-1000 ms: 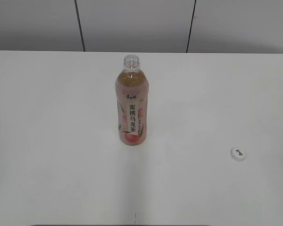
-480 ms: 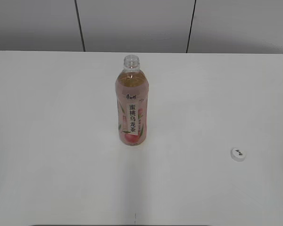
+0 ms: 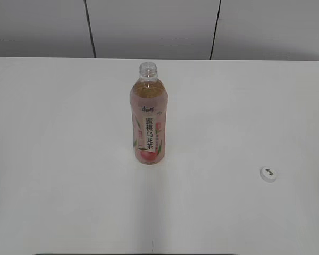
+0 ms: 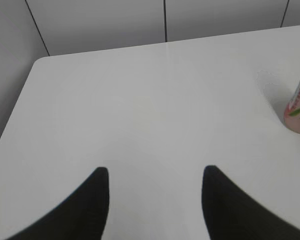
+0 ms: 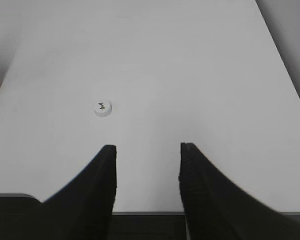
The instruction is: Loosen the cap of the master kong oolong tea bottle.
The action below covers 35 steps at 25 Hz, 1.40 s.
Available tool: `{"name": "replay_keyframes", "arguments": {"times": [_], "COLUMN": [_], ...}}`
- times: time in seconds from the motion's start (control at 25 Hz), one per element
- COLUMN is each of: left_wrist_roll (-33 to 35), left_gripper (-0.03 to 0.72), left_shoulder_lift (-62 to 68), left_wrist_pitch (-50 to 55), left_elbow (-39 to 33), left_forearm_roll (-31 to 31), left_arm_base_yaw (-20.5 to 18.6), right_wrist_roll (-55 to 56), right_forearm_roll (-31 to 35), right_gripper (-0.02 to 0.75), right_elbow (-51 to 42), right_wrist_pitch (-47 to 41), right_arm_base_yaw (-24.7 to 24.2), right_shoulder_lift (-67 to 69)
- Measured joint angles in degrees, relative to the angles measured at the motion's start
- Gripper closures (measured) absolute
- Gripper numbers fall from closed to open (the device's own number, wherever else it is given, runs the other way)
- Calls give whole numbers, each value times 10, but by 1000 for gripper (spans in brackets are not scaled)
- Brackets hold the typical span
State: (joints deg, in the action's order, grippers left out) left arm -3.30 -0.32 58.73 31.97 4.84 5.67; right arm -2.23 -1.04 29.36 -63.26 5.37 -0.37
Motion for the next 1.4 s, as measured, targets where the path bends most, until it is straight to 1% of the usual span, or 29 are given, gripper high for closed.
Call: {"name": "replay_keyframes", "arguments": {"times": [0.36,0.64,1.12,1.4], "left_wrist_roll": [0,0,0,0], "left_gripper": [330,330,372,384], "left_shoulder_lift": [0,0,0,0], "left_wrist_pitch": [0,0,0,0], "left_elbow": [0,0,0,0], "left_forearm_roll": [-1,-17,-13,-11], "left_arm_base_yaw": [0,0,-47,-52], "right_wrist_roll": [0,0,0,0], "right_forearm_roll": [0,0,0,0], "right_gripper": [419,419,419,419], "right_elbow": [0,0,0,0], "right_wrist_pitch": [0,0,0,0], "right_arm_base_yaw": [0,0,0,0], "right_shoulder_lift": [0,0,0,0]}}
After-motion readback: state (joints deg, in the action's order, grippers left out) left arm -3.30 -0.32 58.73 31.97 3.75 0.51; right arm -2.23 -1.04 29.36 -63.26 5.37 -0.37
